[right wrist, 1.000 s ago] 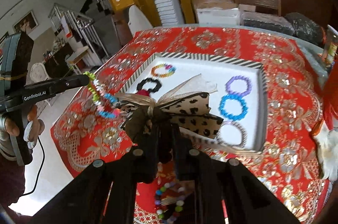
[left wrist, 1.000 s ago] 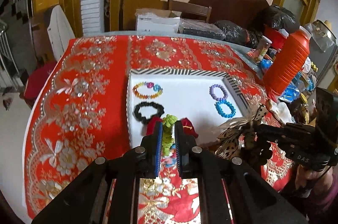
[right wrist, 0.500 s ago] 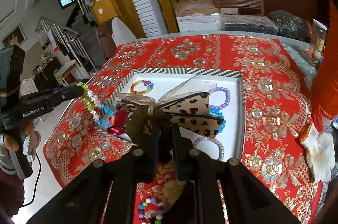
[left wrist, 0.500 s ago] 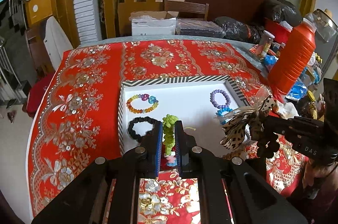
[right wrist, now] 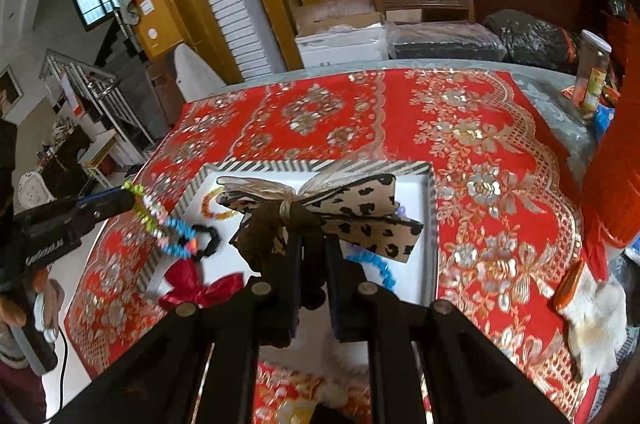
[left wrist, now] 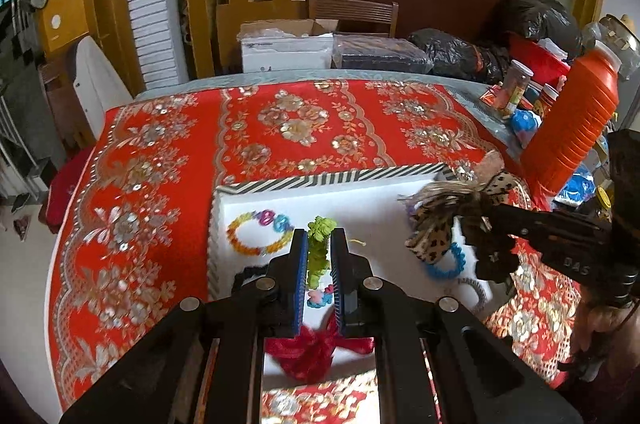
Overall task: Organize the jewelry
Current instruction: 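Carry the green bracelet over the tray with the left tool while the right tool carries the leopard scrunchie, then release the green bracelet with the left tool while the right tool drops the leopard scrunchie in the tray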
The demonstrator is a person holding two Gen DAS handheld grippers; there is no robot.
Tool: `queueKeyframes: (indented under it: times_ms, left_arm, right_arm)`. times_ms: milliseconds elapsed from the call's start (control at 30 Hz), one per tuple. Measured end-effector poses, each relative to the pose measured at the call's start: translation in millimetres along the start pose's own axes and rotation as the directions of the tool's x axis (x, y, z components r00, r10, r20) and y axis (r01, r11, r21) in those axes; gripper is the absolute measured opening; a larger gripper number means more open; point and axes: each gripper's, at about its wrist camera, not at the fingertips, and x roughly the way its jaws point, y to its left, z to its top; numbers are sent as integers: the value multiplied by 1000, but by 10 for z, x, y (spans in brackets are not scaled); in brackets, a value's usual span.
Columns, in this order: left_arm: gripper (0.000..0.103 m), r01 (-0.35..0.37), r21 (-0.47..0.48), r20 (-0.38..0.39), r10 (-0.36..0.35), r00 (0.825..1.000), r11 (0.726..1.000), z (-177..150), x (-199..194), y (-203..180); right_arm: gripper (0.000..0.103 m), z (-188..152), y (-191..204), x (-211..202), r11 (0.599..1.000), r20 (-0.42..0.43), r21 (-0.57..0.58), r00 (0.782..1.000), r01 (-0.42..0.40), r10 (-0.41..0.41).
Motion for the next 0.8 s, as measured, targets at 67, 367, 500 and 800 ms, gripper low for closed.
queueKeyframes:
  times_ms: [67,367,500,800]
  left_arm:
    - [1,11,2,-6,-11,1000,1000,44,99,-49]
    - [1,58,-33,-61,-60,996,998,84,612,-161]
    - [1,33,-84,-107,-42,993,996,-1,886,13]
    - [1,-14,-165,-152,-11,988,986,-170,1112,409]
  right_arm:
    - [11,54,-25,96,1000,-7,8,1000,10,-10]
    - [11,229,-158,601,997,-71,63,997,35,-30]
    - [11,256,-148,913,997,-117,56,992,54,-47]
    - [12,318,-68,1511,997,-195,40,979,70,-61]
